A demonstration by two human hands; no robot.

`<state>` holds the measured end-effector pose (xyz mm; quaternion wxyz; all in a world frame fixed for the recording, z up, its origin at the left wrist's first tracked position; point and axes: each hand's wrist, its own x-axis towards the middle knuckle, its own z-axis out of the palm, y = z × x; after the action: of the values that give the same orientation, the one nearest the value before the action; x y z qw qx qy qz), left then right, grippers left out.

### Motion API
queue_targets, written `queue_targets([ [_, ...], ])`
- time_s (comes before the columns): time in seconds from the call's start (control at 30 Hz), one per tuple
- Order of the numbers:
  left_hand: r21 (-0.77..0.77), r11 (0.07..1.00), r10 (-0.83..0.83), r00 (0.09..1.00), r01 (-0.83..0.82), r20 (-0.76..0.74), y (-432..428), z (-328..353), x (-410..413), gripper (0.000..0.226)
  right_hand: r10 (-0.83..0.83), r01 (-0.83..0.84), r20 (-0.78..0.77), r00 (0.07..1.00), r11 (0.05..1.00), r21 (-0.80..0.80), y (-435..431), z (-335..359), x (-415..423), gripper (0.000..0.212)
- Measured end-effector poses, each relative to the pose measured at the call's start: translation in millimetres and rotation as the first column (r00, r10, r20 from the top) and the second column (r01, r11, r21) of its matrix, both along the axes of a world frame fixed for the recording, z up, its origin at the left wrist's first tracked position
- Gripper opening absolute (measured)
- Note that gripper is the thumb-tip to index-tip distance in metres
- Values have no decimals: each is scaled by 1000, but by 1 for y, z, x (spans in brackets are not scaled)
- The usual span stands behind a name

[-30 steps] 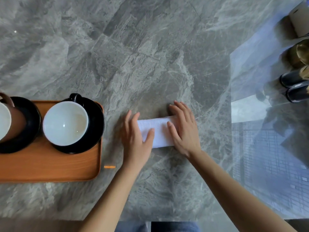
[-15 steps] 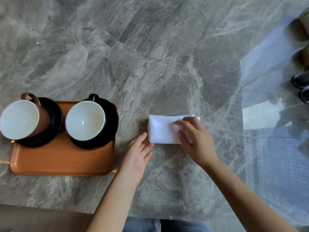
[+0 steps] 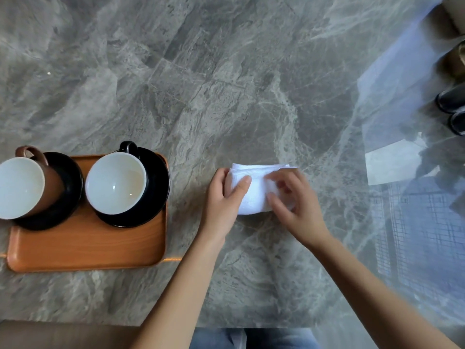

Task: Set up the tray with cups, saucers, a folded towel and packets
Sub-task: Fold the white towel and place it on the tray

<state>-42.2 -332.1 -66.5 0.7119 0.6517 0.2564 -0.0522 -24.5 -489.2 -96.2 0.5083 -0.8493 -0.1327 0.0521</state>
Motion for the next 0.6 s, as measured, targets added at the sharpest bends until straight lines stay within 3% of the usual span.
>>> queue_targets([
  [0.1,-22,996,-79,992,82,95,2,5,-1,8,-238,259,-128,963,949,182,-4,5,-7,53],
  [0.23,-38,978,-196,967,205,166,8,14,-7,19,-344,395,-257,903,901,181,-15,16,-14,65],
  [0.33,-21,968,-239,950,249,201,21,23,-14,24,-198,367,-487,851,887,280,-18,24,-19,56],
  [0.43,14,964,-264,941,267,214,39,32,-26,14,61,380,-729,682,822,424,-10,28,-30,43],
  [0.5,72,965,-260,949,251,177,58,35,-38,9,113,367,-745,657,816,447,5,28,-38,35],
  [0.6,159,953,-274,956,256,104,96,38,-63,10,140,329,-702,699,808,489,39,27,-52,14],
])
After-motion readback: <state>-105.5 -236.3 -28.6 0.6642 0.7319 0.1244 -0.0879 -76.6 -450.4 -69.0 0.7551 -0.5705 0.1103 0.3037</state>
